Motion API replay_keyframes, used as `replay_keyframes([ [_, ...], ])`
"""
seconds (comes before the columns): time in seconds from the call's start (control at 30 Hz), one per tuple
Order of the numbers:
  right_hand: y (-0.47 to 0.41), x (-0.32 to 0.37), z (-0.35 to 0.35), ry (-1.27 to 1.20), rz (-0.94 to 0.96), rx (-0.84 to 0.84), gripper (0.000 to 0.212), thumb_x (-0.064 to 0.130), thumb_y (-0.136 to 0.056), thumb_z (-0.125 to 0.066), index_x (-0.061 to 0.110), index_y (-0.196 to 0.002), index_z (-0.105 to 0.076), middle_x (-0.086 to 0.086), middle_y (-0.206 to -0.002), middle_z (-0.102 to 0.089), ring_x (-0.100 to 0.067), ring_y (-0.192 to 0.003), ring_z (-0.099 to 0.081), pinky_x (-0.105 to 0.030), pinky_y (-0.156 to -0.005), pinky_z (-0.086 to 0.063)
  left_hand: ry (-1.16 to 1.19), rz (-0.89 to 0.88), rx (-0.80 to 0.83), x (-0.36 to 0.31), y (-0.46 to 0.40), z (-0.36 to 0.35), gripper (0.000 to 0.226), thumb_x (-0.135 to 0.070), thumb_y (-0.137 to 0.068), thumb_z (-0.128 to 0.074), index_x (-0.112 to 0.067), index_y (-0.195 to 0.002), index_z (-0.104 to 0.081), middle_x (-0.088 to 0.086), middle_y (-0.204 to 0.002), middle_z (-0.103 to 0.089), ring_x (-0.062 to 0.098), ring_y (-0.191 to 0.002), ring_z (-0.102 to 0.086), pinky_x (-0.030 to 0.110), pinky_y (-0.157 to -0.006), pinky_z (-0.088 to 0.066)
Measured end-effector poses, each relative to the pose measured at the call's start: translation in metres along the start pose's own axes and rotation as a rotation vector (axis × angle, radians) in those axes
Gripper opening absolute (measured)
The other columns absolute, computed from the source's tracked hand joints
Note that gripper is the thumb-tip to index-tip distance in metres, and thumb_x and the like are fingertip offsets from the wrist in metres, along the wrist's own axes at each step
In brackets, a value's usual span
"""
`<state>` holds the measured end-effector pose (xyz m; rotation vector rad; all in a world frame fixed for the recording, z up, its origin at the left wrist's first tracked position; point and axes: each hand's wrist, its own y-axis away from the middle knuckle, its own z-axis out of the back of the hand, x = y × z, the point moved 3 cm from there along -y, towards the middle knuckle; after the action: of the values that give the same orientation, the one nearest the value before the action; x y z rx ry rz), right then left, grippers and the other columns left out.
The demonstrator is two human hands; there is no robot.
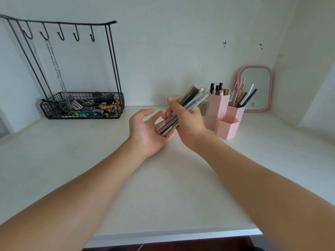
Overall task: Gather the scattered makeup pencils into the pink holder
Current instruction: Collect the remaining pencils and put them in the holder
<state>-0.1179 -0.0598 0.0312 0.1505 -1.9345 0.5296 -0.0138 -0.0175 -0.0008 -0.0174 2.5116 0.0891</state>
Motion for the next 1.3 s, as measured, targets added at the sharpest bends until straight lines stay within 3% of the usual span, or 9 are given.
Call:
replay_keyframes([
  [0.1, 0.001, -0.003, 0.001, -0.002, -0.031, -0.014, 0.040, 0.021, -0.092, -0.069, 0.014, -0.056, -0.056, -0.006, -0.054, -0.055, -0.027, -0.063, -0.056, -0.041, -0.073, -0.046, 0.008, 0.021, 0.041, 0.001, 0.001, -0.001, 0.049, -0.035, -0.087, -0.061, -0.006, -0.125, -0.058, 0.021, -0.122, -0.065, 0.037, -0.124, -0.062, 0.050, -0.111, -0.040],
  [0.2, -0.003, 0.019, 0.011, 0.043, 0.060, -0.125, 0.049, 0.025, -0.091, -0.069, 0.020, -0.044, -0.056, -0.004, -0.049, -0.054, -0.025, -0.058, -0.053, -0.042, -0.070, -0.045, -0.240, -0.003, 0.032, 0.007, -0.001, -0.014, 0.049, -0.051, -0.095, -0.054, -0.010, -0.121, -0.064, 0.015, -0.130, -0.067, 0.031, -0.124, -0.063, 0.048, -0.110, -0.043],
  [0.33, -0.007, 0.083, 0.047, 0.251, 0.312, -0.310, 0.044, 0.024, -0.089, -0.068, 0.019, -0.047, -0.058, -0.003, -0.047, -0.055, -0.022, -0.048, -0.054, -0.038, -0.059, -0.048, -0.746, -0.188, -0.104, 0.012, -0.004, -0.014, 0.042, -0.051, -0.102, -0.044, -0.015, -0.109, -0.066, 0.008, -0.104, -0.067, 0.023, -0.109, -0.065, 0.043, -0.100, -0.050],
  [0.63, -0.017, 0.100, 0.120, 0.426, 0.188, -0.511, 0.041, 0.024, -0.090, -0.068, 0.021, -0.050, -0.057, -0.002, -0.050, -0.057, -0.023, -0.052, -0.056, -0.032, -0.058, -0.048, -0.909, -0.196, -0.013, 0.017, -0.006, -0.012, 0.046, -0.047, -0.103, -0.045, -0.007, -0.107, -0.067, 0.014, -0.091, -0.064, 0.023, -0.088, -0.062, 0.034, -0.080, -0.053],
  [0.77, -0.009, 0.071, 0.124, 0.587, 0.091, -0.433, 0.026, 0.028, -0.091, -0.068, 0.008, -0.075, -0.067, -0.016, -0.071, -0.070, -0.024, -0.059, -0.065, -0.043, -0.064, -0.061, -0.942, -0.207, -0.005, 0.018, -0.005, -0.014, 0.047, -0.046, -0.104, -0.044, -0.006, -0.104, -0.067, 0.014, -0.086, -0.064, 0.022, -0.084, -0.062, 0.034, -0.077, -0.053],
  [0.97, -0.016, 0.066, 0.123, 0.537, -0.017, -0.387, 0.018, 0.003, -0.088, -0.064, 0.012, -0.072, -0.059, -0.014, -0.069, -0.062, -0.027, -0.061, -0.062, -0.057, -0.072, -0.059, -0.949, -0.211, 0.010, 0.018, -0.005, -0.013, 0.047, -0.046, -0.104, -0.043, -0.006, -0.102, -0.068, 0.013, -0.081, -0.063, 0.022, -0.081, -0.060, 0.034, -0.075, -0.052],
  [1.13, -0.013, 0.060, 0.110, 0.450, -0.068, -0.302, 0.019, -0.002, -0.086, -0.068, 0.011, -0.074, -0.059, -0.011, -0.067, -0.063, -0.026, -0.060, -0.065, -0.052, -0.071, -0.061, -0.944, -0.213, -0.002, 0.018, -0.006, -0.012, 0.044, -0.045, -0.103, -0.047, -0.006, -0.105, -0.067, 0.011, -0.082, -0.063, 0.023, -0.084, -0.061, 0.033, -0.074, -0.052],
  [1.23, -0.009, 0.053, 0.090, 0.351, -0.094, -0.229, 0.019, -0.005, -0.084, -0.069, 0.008, -0.075, -0.060, -0.013, -0.066, -0.064, -0.026, -0.058, -0.065, -0.049, -0.072, -0.061, -0.952, -0.291, -0.059, 0.017, -0.005, -0.011, 0.040, -0.047, -0.087, -0.068, -0.018, -0.113, -0.064, 0.005, -0.100, -0.064, 0.024, -0.101, -0.064, 0.035, -0.079, -0.054],
  [1.3, -0.006, 0.048, 0.076, 0.296, -0.091, -0.187, 0.020, -0.006, -0.083, -0.069, 0.008, -0.073, -0.060, -0.013, -0.066, -0.064, -0.027, -0.060, -0.065, -0.049, -0.074, -0.061, -1.046, -0.379, -0.126, 0.014, -0.004, -0.010, 0.064, -0.048, -0.071, -0.078, -0.031, -0.129, -0.054, -0.002, -0.121, -0.058, 0.016, -0.114, -0.060, 0.034, -0.089, -0.053],
])
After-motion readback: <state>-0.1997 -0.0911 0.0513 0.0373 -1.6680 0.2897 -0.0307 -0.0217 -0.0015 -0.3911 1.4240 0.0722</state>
